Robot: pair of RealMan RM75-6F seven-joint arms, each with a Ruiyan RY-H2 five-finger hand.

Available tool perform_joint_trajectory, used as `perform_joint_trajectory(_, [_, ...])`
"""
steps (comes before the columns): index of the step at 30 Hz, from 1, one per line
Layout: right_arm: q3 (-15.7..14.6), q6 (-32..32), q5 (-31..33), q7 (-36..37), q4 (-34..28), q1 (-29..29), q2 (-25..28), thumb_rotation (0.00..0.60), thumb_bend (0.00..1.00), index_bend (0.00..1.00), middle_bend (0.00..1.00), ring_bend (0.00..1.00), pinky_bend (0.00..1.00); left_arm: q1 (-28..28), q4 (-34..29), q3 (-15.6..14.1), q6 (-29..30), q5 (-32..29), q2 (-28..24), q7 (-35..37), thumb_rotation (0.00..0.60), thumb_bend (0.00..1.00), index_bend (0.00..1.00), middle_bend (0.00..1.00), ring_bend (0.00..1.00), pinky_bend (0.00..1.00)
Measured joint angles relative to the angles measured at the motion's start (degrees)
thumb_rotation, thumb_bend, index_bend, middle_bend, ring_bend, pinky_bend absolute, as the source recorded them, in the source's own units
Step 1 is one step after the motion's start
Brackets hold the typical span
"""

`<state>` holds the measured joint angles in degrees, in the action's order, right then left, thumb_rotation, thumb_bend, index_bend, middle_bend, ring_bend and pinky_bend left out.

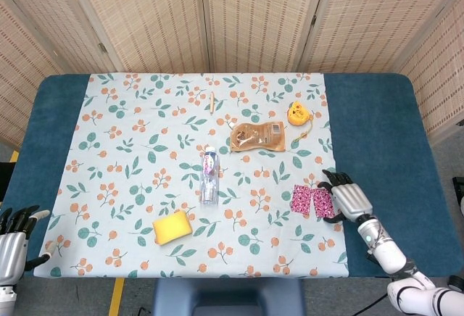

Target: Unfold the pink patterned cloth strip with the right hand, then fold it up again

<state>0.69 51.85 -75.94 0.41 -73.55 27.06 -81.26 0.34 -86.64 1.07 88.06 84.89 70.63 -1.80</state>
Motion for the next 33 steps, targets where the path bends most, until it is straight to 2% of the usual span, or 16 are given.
perform_joint_trajectory(5, [0.61,-0.38,1.25,-0.35,-3.55,0.02,1.07,0.529,0.17,0.22,0.02,0.00,0.00,-0.03,-0.01,-0.02,0.06,0.29,-0.04,0.19,0.600,0.33,0.28,0.19,0.15,0.00])
perform_joint_trajectory(12, [2.48,-2.67,8.32,-5.46,-8.30,1.20,1.49,0.528,0.17,0.21,0.01,0.00,0.00,0.04,0.45,-0.04,0.10,0.32,-0.03,0.92,0.600,0.33,0.28,0.19,0.15,0.00])
perform_joint_trajectory(24, [5.29,-3.62,22.88,-15.47,-12.21,4.33,-1.48,0.527,0.17,0.21,0.00,0.00,0.00,0.04,1.75,-0.06,-0.25,0.22,0.22,2.12,0.600,0.33,0.28,0.19,0.15,0.00])
perform_joint_trajectory(33, [5.79,-1.59,28.43,-19.96,-12.90,6.08,-3.98,0.528,0.17,0.21,0.00,0.00,0.00,-0.12,2.93,-0.04,-0.81,0.01,0.68,2.97,0.600,0.33,0.28,0.19,0.15,0.00])
